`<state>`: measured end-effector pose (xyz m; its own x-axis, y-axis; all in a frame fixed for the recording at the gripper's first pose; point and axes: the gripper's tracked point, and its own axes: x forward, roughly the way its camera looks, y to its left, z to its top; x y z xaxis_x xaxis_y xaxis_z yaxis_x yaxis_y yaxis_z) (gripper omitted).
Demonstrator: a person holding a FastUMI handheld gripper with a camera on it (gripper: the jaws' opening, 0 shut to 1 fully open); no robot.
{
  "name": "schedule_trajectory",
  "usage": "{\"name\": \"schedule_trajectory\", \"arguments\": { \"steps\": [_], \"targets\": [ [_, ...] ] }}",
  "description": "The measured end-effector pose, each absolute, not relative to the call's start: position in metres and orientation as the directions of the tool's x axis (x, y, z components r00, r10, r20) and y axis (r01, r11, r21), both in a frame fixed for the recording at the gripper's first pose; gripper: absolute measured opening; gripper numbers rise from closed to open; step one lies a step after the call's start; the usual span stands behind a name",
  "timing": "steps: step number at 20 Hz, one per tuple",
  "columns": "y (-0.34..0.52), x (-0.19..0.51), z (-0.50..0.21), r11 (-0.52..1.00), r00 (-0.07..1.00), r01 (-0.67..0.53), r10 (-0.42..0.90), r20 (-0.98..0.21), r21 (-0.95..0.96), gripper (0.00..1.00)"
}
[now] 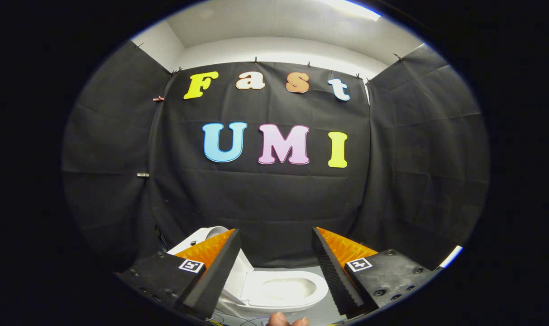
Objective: Open the toilet lid.
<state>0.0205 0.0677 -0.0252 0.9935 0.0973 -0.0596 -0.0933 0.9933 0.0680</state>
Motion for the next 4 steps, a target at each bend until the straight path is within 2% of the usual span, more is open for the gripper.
{"name": "schedule_trajectory", "arguments": {
  "steps": [4],
  "targets": [
    [0.0697,0.0193,-0.0228,0.993,0.994,-0.096,0.1,-0.054,0.065,0.98]
  ]
}}
